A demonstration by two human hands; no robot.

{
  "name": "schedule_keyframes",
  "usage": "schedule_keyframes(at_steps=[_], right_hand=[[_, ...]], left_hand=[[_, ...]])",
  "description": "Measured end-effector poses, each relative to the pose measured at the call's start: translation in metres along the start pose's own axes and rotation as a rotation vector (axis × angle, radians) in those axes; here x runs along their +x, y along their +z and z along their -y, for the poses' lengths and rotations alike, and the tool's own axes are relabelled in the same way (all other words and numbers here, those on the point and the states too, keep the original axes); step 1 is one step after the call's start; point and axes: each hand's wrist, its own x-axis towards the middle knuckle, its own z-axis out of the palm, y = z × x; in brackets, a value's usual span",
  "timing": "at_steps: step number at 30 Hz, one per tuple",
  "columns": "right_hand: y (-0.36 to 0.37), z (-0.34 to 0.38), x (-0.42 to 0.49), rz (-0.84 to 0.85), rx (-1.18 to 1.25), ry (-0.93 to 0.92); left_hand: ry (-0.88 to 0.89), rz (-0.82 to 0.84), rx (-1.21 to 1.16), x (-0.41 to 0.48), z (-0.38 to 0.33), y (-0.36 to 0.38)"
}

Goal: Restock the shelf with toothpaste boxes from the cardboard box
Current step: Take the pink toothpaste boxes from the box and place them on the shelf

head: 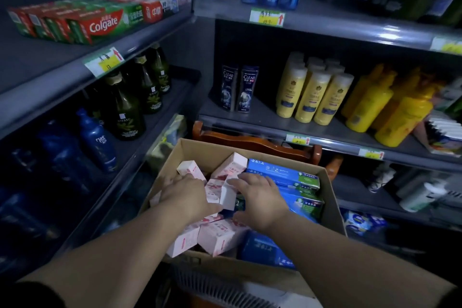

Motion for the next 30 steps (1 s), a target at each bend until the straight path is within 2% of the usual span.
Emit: schedule_keyframes(at_steps=[3,5,7,11,15,20,23,30], right_hand=[[0.0,-0.009,0.02,0.056,-0.081,-0.124],[-0.003,-0.013,0.03,0.075,-0.124,-0.194],[-0.005,-0.017,0.038,0.058,-0.133,-0.25],[-0.006,-0.031,0.048,0.039,-0.096,-0.33],[-0.031,-0.041,0.05,0.01,0.386,-0.196],[-0.069,-0.034,0.058,-0.087,1.012,-0.132],[-0.092,-0.018,0.059,-0.07,1.165,-0.152],[-0.133,0.036,0.027,0.031,1.261,-0.283]], left_hand=[[-0.047,0.089,0.079,0.008,-0.007,0.0],[-0.076,0.077,0.063,0.011,-0.012,-0.001],[-0.091,0.006,-0.007,0.01,-0.014,-0.004],[-0.176,-0.185,-0.349,0.003,-0.005,-0.017],[-0.22,-0.239,-0.651,-0.01,0.013,-0.038],[-0.223,-0.504,-1.045,-0.044,0.034,-0.05],[-0.209,-0.559,-1.336,-0.071,0.039,-0.061],[-0.256,-0.707,-1.466,-0.148,0.058,-0.076]])
